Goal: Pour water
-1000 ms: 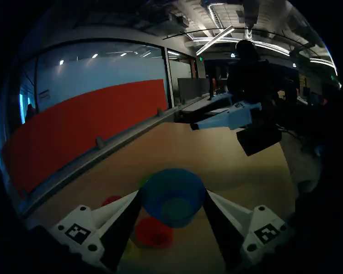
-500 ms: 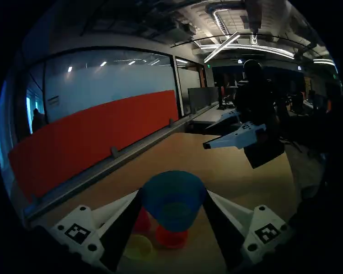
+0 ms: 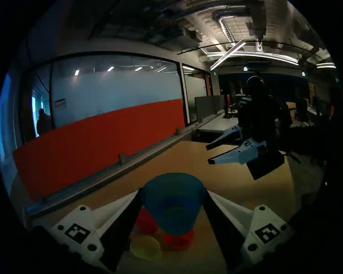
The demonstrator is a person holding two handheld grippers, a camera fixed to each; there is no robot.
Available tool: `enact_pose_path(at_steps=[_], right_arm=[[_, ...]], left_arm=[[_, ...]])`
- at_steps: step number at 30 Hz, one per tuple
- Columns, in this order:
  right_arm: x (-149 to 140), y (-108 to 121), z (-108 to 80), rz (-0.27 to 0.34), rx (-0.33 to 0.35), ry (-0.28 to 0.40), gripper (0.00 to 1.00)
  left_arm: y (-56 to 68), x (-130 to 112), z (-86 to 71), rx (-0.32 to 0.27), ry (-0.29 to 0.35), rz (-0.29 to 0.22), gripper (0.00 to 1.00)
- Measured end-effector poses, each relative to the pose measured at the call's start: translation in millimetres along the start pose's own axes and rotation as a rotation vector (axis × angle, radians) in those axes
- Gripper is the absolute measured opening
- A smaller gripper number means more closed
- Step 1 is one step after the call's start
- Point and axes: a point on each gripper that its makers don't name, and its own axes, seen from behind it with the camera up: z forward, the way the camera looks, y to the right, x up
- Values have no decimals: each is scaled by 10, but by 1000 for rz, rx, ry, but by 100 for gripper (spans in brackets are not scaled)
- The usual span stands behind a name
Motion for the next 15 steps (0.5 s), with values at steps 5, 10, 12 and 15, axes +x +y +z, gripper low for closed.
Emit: enact_pose_path(at_steps=[5, 10, 12, 15], right_arm=[[-55, -70, 44, -6, 35, -21, 100], [-122, -133, 98, -19, 73, -44, 100], [-147, -155, 120, -24, 86, -52, 100], [-178, -184, 155, -34, 100, -61, 100]], left_arm=[[-71, 35, -75, 12, 8, -8, 90], [-111, 39, -121, 23, 9, -7, 90], [-120, 44, -137, 26, 11, -7, 90], [-128, 58, -158, 28, 18, -7, 90]])
